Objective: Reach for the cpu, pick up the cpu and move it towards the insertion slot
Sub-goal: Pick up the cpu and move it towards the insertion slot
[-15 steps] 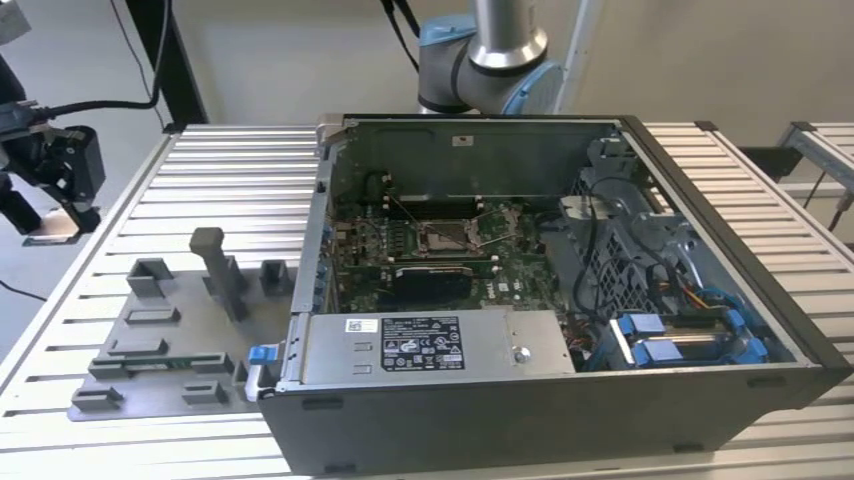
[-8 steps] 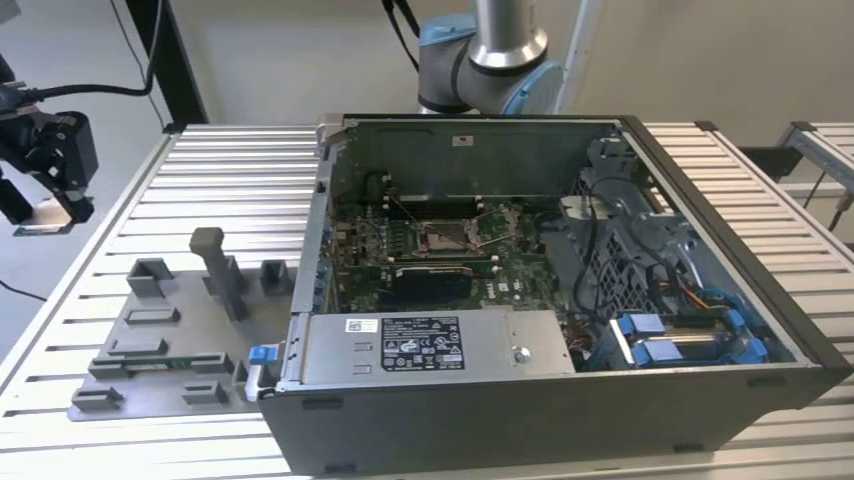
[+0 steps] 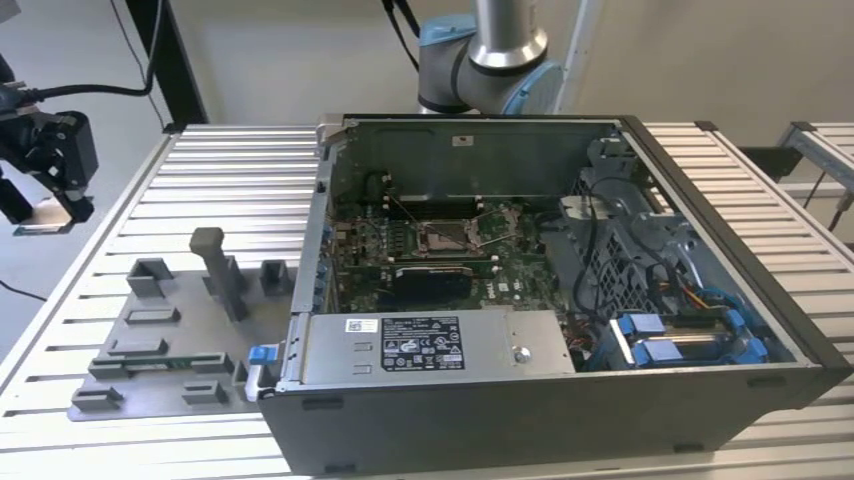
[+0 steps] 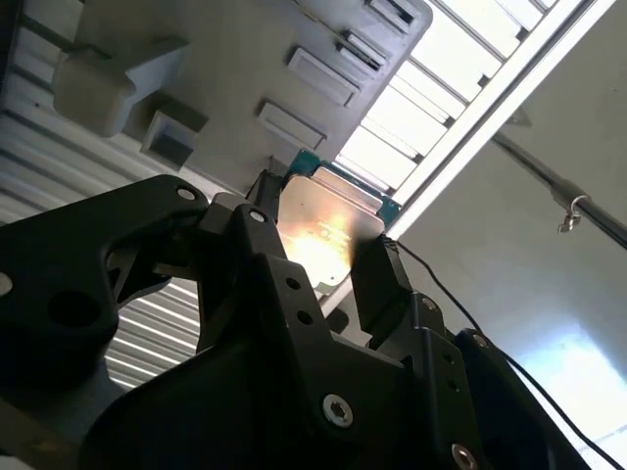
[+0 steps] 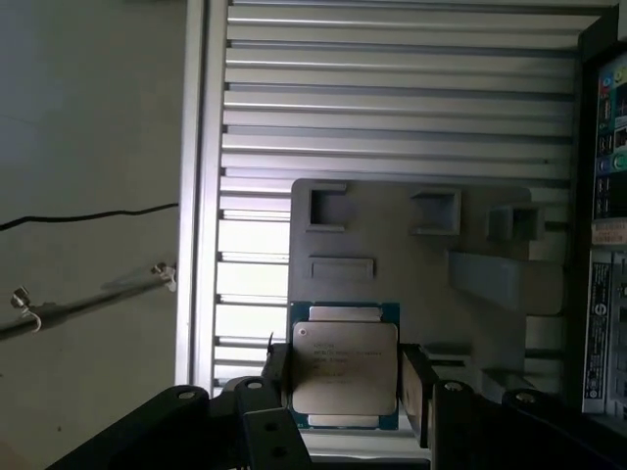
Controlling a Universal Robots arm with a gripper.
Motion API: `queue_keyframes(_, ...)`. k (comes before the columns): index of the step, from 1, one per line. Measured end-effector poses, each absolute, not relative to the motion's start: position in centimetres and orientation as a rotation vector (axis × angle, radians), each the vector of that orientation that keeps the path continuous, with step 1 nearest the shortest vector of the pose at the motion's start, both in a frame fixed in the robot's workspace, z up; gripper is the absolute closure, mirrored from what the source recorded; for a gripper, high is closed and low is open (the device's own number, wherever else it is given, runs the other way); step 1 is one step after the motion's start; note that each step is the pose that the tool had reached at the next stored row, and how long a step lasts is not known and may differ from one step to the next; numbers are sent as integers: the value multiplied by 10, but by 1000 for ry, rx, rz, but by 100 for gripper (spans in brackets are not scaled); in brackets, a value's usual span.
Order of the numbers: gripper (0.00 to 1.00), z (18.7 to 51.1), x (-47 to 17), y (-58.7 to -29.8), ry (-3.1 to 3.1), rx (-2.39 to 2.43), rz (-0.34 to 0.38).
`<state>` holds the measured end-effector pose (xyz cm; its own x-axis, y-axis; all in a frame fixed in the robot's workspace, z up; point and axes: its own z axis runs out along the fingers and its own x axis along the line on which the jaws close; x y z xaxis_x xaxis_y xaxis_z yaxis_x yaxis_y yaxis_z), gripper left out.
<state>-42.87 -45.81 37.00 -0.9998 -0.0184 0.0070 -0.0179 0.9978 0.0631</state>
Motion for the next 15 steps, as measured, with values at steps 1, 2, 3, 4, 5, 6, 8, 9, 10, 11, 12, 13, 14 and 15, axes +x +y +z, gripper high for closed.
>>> queue_keyframes(1,100,370,-429,-458,-3132,28,-99)
queue_keyframes(2,100,370,-428,-458,-3132,28,-99)
queue_keyframes(3,100,370,-427,-458,-3132,29,-99)
queue_keyframes(4,100,370,-425,-458,-3132,28,-99)
queue_keyframes(5,100,370,-423,-458,-3132,28,-99)
queue_keyframes(6,100,370,-420,-458,-3132,28,-99)
queue_keyframes(8,100,370,-413,-458,-3132,28,-99)
queue_keyframes(9,100,370,-411,-458,-3132,28,-99)
queue_keyframes(10,100,370,-407,-458,-3132,28,-99)
queue_keyframes(11,100,370,-404,-458,-3132,28,-99)
queue_keyframes(12,100,370,-401,-458,-3132,28,-99)
queue_keyframes(13,100,370,-398,-458,-3132,28,-99)
queue_keyframes(14,100,370,-394,-458,-3132,28,-99)
queue_keyframes(15,100,370,-390,-458,-3132,28,-99)
